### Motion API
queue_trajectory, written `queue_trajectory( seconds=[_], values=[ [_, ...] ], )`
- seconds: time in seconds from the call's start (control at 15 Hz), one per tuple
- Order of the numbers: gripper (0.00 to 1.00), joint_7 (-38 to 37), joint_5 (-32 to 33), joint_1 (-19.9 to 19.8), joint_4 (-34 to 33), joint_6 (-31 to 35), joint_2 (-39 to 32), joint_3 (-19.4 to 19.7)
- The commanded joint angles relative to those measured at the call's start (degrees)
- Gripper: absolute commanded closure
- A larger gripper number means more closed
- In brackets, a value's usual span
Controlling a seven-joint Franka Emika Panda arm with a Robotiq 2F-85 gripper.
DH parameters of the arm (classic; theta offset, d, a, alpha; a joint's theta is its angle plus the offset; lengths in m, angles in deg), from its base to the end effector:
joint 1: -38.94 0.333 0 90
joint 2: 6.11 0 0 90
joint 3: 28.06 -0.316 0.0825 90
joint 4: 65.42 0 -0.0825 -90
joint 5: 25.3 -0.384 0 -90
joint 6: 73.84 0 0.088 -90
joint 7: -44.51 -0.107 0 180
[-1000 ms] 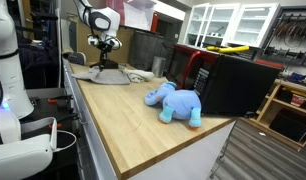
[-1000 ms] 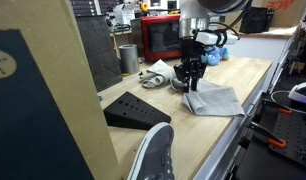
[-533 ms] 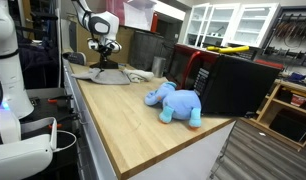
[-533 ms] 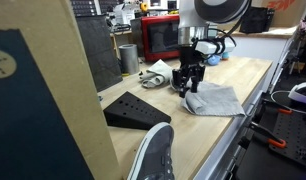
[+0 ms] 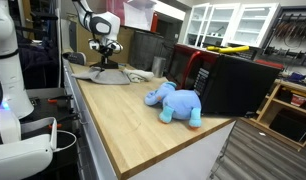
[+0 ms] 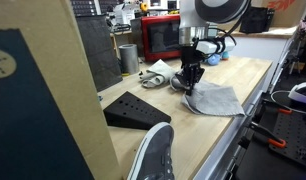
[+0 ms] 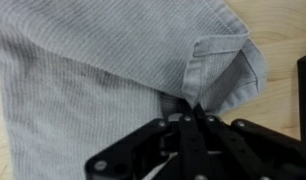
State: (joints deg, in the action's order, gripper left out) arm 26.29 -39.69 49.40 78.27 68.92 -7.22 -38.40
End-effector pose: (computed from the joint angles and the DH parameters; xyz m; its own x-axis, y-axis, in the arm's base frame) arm 0.4317 0.1628 0.2711 0.9841 -0.1509 -0.0937 -0.1619 -0.9790 -0.1236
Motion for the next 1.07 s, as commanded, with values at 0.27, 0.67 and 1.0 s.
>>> queue_trajectory(
  seconds=[0.27,0.67,1.0],
  values=[
    [0.99,5.7,-0.2,-2.3,0.6,-9.9,11.1,2.7],
    [0.99,16.8,-1.7,-1.2,0.0,-13.0,17.8,4.6],
    [0.99,22.3,-6.0,2.9,1.6,-12.9,20.0,3.4]
  ],
)
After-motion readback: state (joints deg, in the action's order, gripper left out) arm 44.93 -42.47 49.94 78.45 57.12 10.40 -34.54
